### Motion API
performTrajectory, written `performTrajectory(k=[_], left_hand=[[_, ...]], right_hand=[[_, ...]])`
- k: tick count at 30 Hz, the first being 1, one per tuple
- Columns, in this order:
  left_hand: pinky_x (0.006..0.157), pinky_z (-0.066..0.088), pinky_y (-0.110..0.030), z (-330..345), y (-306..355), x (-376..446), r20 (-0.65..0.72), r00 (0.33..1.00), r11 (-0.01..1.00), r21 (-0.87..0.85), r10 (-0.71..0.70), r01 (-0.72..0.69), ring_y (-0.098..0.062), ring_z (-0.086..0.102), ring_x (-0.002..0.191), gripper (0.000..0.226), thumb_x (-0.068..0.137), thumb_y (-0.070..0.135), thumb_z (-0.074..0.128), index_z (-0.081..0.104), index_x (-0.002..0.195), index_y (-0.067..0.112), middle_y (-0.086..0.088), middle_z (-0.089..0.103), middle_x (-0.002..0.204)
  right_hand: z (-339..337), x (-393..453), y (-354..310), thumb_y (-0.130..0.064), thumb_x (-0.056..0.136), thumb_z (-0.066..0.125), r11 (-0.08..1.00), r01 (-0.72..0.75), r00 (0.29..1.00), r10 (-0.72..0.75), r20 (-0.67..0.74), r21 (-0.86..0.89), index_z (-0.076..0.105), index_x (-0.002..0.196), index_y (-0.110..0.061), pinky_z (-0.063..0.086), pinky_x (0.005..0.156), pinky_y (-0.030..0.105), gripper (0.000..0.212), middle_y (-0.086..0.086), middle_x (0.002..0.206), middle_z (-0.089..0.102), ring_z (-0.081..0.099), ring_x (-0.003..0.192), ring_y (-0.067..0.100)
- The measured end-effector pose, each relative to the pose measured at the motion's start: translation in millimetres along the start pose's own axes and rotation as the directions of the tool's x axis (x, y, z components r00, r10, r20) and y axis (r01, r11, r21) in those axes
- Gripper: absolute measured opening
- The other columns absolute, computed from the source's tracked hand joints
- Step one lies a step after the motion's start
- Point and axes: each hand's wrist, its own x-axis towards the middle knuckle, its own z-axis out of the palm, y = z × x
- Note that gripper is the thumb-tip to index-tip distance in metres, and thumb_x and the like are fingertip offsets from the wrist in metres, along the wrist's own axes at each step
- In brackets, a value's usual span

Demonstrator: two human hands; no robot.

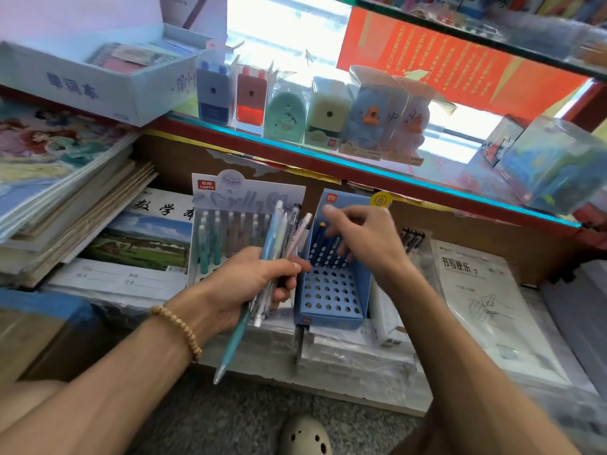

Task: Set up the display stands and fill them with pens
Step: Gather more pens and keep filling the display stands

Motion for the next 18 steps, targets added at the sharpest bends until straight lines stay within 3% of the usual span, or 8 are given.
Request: performTrajectory(k=[2,4,9,14,18], left_hand=[[0.044,0.043,-0.017,1,-1,-1,0.009,1.0,1.0,-0.009,-0.007,0.007,-0.009,0.05,0.05,0.022,0.095,0.01,0.057,0.066,0.111,-0.003,-0.001,0.058,0.063],[0.043,0.043,-0.016,3,-2,-3,0.013,1.0,1.0,-0.022,-0.008,0.008,-0.009,0.05,0.049,0.023,0.094,0.009,0.058,0.064,0.113,-0.003,-0.001,0.058,0.063],[0.043,0.041,-0.015,-4,-3,-11,-0.053,0.999,1.0,-0.028,0.01,-0.012,-0.007,0.05,0.049,0.023,0.095,0.011,0.058,0.065,0.113,-0.001,0.0,0.057,0.063],[0.044,0.041,-0.016,-21,-5,-25,-0.222,0.974,0.996,-0.053,0.054,-0.067,-0.006,0.049,0.049,0.03,0.094,0.025,0.06,0.066,0.109,0.0,0.002,0.057,0.063],[0.044,0.042,-0.017,-35,-4,-37,-0.328,0.941,0.991,-0.081,0.079,-0.111,-0.006,0.049,0.049,0.028,0.094,0.026,0.061,0.065,0.108,0.002,0.003,0.057,0.063]], right_hand=[[6,-8,-10,-0.039,0.092,0.065,0.991,-0.086,0.979,0.066,0.193,0.099,0.072,0.092,-0.014,0.05,0.055,0.018,0.025,0.001,0.087,0.073,0.059,0.055,0.004],[11,-9,-12,-0.029,0.093,0.068,0.97,-0.147,0.957,0.091,0.276,0.191,0.072,0.092,-0.009,0.05,0.055,0.019,0.02,0.004,0.085,0.072,0.057,0.056,0.006],[10,1,-15,-0.012,0.095,0.063,0.826,-0.285,0.954,0.193,0.231,0.486,0.069,0.093,-0.003,0.049,0.056,0.022,0.011,0.013,0.088,0.067,0.056,0.063,0.013],[18,4,-29,-0.004,0.094,0.056,0.757,-0.297,0.945,0.145,0.293,0.582,0.067,0.091,-0.004,0.054,0.062,0.023,0.011,0.008,0.077,0.065,0.062,0.066,0.014],[32,7,-38,-0.016,0.097,0.057,0.799,-0.284,0.928,0.09,0.362,0.53,0.067,0.106,-0.004,0.049,0.056,0.023,0.018,0.004,0.078,0.059,0.054,0.064,0.011]])
